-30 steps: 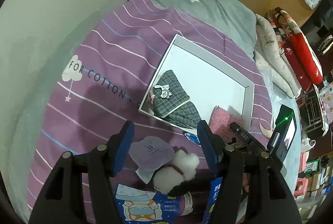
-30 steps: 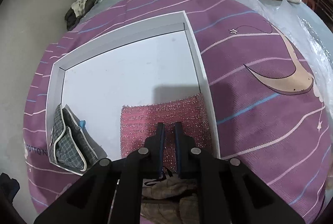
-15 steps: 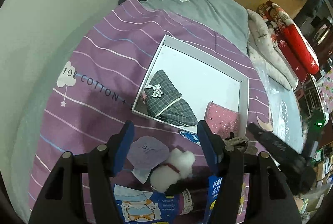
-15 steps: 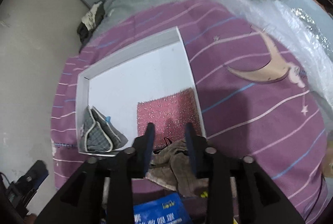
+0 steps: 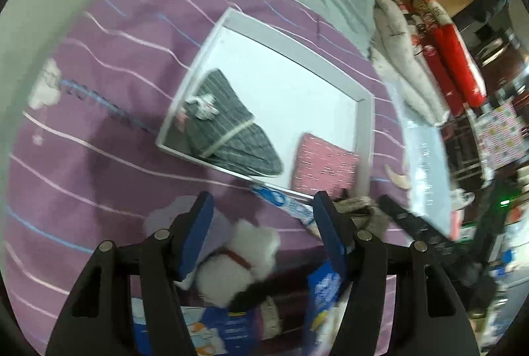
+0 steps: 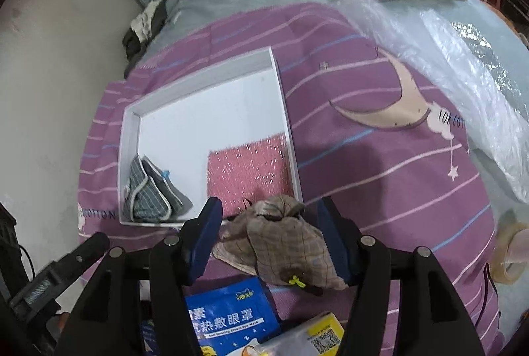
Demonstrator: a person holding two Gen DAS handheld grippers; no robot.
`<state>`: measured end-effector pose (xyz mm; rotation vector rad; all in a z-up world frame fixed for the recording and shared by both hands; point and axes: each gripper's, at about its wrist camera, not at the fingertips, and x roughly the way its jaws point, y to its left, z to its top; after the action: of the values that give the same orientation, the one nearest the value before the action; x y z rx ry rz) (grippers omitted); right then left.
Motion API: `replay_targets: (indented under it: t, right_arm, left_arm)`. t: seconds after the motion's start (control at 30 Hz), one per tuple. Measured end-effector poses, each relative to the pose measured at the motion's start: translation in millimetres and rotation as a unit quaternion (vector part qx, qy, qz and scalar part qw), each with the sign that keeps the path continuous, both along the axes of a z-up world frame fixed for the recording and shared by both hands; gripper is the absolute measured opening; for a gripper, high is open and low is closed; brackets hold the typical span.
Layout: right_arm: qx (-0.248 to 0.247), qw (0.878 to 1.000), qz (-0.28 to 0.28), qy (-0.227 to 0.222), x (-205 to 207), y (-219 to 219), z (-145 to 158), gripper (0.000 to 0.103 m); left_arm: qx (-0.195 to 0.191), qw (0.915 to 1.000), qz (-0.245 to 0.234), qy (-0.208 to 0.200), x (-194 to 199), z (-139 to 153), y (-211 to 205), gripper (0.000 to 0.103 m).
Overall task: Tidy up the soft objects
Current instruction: 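Grasp the beige plaid pouch with the right gripper, then lift the beige pouch with the right gripper while the left gripper grasps a white strip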
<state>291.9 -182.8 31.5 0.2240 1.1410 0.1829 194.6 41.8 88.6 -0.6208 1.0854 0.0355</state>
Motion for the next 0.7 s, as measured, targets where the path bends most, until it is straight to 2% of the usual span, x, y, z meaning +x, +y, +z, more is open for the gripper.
replay_targets:
  t: [0.07, 0.1, 0.2, 0.4, 0.53, 0.7]
  right_arm:
    - [-0.01, 1.0, 0.004, 0.012, 2, 4, -7, 0.06]
    - [-0.012, 1.0, 0.006, 0.015, 3, 5, -10, 0.06]
    - [-0.01, 1.0, 0.011, 0.028, 5, 7, -18, 0.06]
    - [-0.03, 0.999, 0.01, 0.038, 6, 8, -24, 0.06]
    - [-0.026, 0.999, 0.011, 0.04, 5, 6, -24, 0.06]
    - [-0.023, 0.999, 0.011, 0.037, 3, 4, -22, 0.06]
  left_arm:
    - [-0.03, 0.9995, -0.002, 0.01, 3, -8, 0, 0.061]
    - [-0.04, 0.9991, -0.002, 0.014, 4, -11, 0, 0.056]
    - [-0.065, 0.9975, -0.002, 0.028, 7, -20, -1, 0.05]
    - [-0.109, 0.9935, -0.009, 0.034, 13, -29, -7, 0.045]
    - [-0.115, 0.9918, -0.003, 0.055, 21, -39, -15, 0.037]
    - [-0.118, 0.9905, -0.001, 0.071, 33, -47, -25, 0.037]
